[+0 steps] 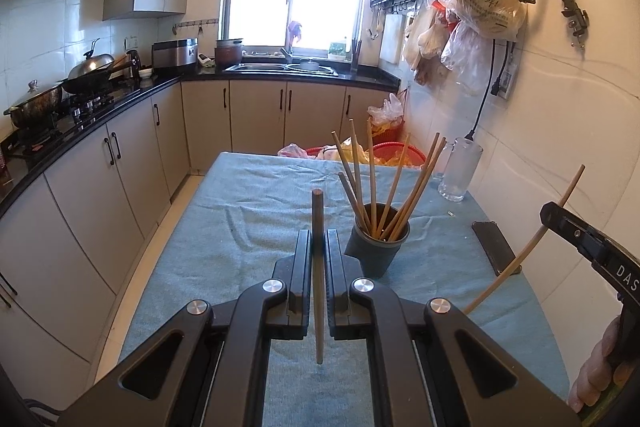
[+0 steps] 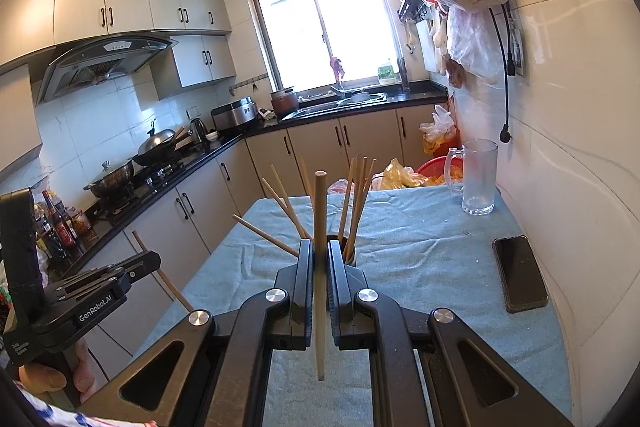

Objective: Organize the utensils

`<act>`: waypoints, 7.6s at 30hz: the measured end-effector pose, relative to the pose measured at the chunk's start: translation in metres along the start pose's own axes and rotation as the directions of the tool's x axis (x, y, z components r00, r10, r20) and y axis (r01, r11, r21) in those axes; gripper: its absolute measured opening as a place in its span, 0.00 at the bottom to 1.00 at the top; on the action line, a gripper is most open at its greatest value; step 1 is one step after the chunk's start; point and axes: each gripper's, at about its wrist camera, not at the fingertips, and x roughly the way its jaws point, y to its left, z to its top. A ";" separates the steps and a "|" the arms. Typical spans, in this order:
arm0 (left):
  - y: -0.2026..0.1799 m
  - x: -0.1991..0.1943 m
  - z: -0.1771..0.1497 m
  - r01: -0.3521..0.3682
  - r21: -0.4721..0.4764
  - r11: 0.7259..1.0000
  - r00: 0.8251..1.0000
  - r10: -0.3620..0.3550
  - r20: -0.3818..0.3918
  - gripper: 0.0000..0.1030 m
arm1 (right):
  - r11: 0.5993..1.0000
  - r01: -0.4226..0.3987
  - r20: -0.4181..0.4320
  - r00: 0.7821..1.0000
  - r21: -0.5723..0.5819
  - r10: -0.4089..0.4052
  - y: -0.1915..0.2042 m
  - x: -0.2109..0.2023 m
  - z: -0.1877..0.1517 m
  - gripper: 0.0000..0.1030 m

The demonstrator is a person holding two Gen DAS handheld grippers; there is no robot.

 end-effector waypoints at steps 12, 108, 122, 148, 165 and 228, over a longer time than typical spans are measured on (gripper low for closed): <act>0.010 0.010 0.000 0.012 -0.026 1.000 1.000 -0.013 -0.023 0.05 | 1.000 0.001 -0.013 1.000 -0.014 -0.002 0.001 0.008 0.001 0.07; -0.020 0.052 0.128 0.180 -0.012 0.984 0.972 -0.176 0.157 0.05 | 1.000 0.016 0.130 0.991 -0.016 -0.014 0.007 0.067 0.092 0.07; -0.021 0.074 0.128 0.171 -0.018 0.985 0.969 -0.165 0.182 0.05 | 0.999 0.029 0.127 0.992 -0.025 -0.026 0.004 0.086 0.089 0.07; -0.022 0.121 0.111 0.165 -0.008 0.986 0.980 -0.163 0.118 0.05 | 0.999 0.034 0.065 0.997 0.000 -0.034 -0.015 0.130 0.073 0.07; -0.020 0.134 0.100 0.158 -0.002 0.987 0.984 -0.157 0.089 0.05 | 0.999 0.032 0.023 0.999 0.009 -0.032 -0.019 0.142 0.061 0.07; -0.022 0.166 0.060 0.124 0.027 0.992 0.992 -0.124 -0.018 0.06 | 0.999 0.040 -0.103 0.994 0.031 -0.036 -0.036 0.175 0.029 0.07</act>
